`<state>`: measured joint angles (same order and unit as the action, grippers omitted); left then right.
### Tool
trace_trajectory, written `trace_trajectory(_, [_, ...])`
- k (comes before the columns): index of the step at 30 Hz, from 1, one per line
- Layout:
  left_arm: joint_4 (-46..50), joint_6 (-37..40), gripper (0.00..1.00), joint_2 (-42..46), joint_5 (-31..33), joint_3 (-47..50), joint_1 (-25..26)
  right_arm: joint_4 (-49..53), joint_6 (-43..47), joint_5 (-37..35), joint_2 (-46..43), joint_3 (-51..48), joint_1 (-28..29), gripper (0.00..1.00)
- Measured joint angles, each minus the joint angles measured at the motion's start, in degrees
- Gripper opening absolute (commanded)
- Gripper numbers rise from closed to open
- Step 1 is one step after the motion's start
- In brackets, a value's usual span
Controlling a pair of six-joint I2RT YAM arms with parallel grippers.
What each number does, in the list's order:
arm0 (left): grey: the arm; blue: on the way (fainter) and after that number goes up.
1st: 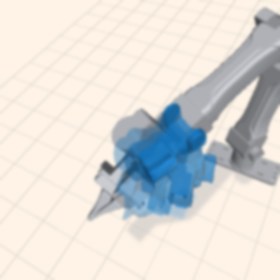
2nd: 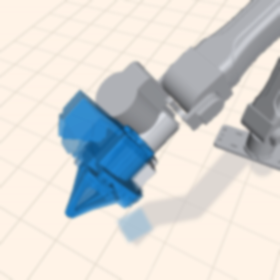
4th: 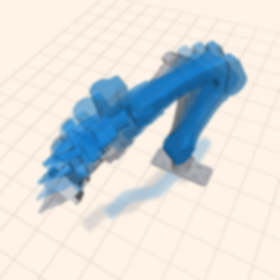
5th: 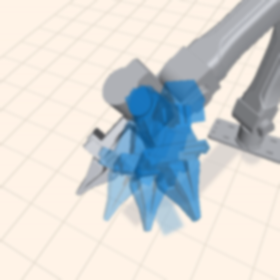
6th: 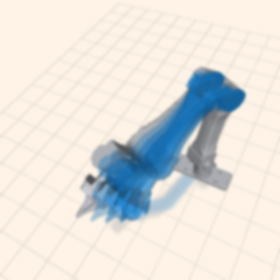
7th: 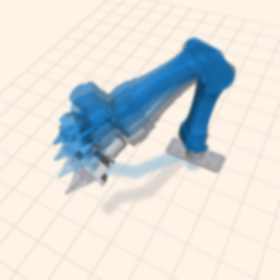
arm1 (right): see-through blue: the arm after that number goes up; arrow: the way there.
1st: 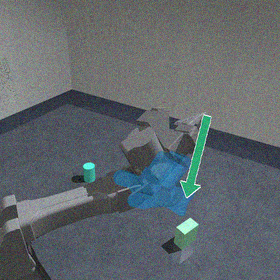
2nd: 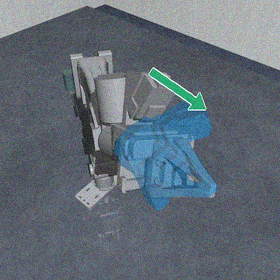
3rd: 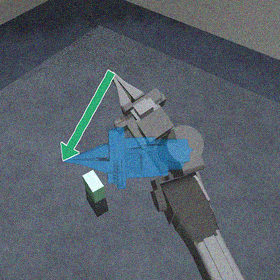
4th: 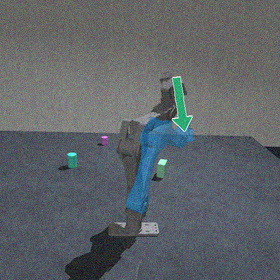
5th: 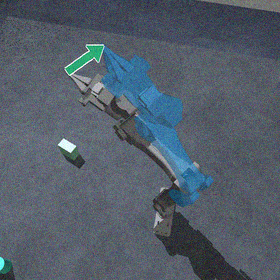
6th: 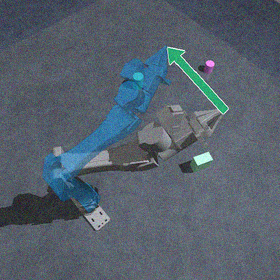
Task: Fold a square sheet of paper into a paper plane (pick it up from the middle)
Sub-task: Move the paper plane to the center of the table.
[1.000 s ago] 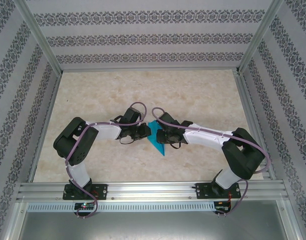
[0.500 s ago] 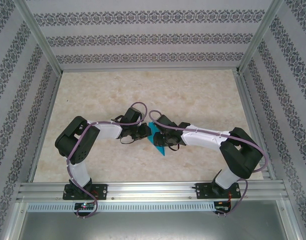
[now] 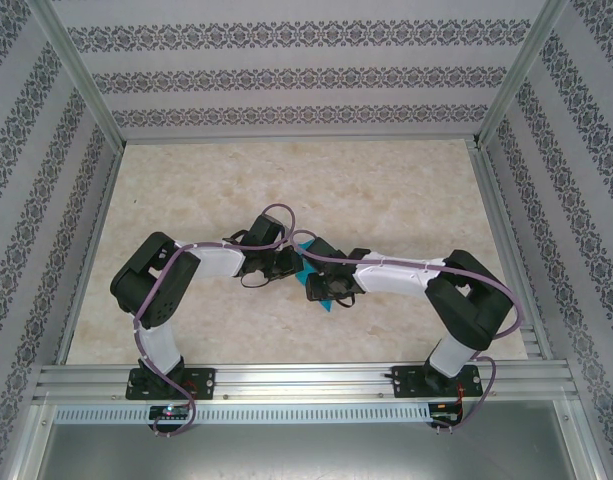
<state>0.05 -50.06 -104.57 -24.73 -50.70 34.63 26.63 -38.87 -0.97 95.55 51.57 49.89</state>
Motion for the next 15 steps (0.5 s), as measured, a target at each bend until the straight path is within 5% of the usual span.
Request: trace_trajectory(15, [0.61, -0.02, 0.15, -0.02, 0.00, -0.26, 0.00, -0.33, 1.49, -0.61, 0.07, 0.87, 0.00, 0.58])
